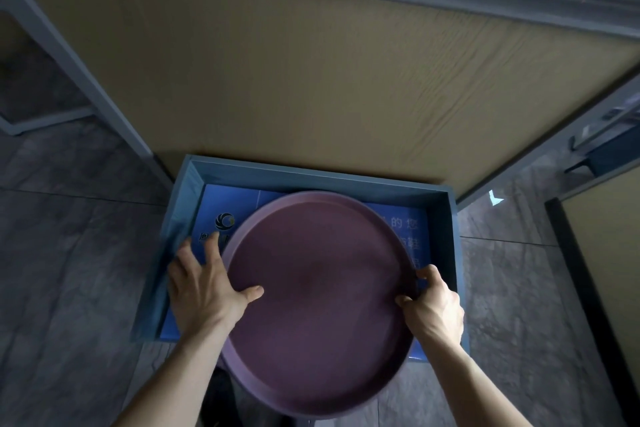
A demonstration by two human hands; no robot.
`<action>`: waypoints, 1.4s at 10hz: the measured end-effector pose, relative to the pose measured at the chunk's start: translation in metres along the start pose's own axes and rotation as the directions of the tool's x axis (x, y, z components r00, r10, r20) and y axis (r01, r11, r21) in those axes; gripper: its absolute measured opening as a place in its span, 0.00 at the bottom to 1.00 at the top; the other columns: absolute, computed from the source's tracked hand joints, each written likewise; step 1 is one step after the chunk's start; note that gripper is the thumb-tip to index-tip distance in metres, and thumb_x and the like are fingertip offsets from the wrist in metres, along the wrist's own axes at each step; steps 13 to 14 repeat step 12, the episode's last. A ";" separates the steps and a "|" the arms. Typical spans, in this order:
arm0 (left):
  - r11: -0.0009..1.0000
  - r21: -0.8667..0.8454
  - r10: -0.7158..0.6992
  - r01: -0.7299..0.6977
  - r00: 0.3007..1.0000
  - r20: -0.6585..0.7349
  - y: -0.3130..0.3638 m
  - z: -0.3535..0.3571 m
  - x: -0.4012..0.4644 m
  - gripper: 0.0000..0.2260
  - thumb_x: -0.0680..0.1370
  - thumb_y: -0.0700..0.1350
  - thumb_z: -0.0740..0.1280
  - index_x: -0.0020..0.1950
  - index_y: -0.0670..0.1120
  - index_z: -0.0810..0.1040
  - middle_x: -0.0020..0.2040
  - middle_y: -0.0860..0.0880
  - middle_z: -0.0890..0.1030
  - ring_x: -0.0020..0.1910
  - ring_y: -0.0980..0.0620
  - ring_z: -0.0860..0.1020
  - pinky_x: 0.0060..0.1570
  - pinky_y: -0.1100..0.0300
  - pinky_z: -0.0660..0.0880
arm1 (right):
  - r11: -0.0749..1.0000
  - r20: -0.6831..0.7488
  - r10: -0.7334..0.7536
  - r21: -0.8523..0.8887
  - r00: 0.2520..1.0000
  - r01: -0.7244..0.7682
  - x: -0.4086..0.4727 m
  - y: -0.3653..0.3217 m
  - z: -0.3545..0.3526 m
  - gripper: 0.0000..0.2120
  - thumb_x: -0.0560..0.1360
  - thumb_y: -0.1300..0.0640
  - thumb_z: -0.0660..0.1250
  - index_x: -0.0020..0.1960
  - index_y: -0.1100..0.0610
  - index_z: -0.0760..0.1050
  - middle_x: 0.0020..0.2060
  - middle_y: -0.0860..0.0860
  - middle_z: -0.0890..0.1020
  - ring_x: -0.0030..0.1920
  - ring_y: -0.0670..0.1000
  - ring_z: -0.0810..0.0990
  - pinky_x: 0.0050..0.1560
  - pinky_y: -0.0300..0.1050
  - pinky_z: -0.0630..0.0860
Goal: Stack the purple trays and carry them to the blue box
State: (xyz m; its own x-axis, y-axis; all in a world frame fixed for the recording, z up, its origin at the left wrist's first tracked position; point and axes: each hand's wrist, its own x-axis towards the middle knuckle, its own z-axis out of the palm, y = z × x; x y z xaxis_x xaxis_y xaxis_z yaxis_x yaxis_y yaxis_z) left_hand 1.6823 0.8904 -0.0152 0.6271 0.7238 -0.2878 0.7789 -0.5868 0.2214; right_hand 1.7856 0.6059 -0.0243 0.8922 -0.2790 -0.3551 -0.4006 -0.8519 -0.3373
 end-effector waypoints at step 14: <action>0.826 0.182 0.467 -0.533 0.829 0.308 0.040 -0.015 -0.030 0.60 0.59 0.72 0.74 0.81 0.62 0.42 0.83 0.47 0.46 0.82 0.43 0.47 0.78 0.44 0.50 | 0.760 0.440 -0.433 -0.291 0.787 0.581 -0.033 -0.045 -0.028 0.54 0.56 0.17 0.54 0.77 0.34 0.42 0.81 0.51 0.44 0.79 0.56 0.41 0.77 0.61 0.42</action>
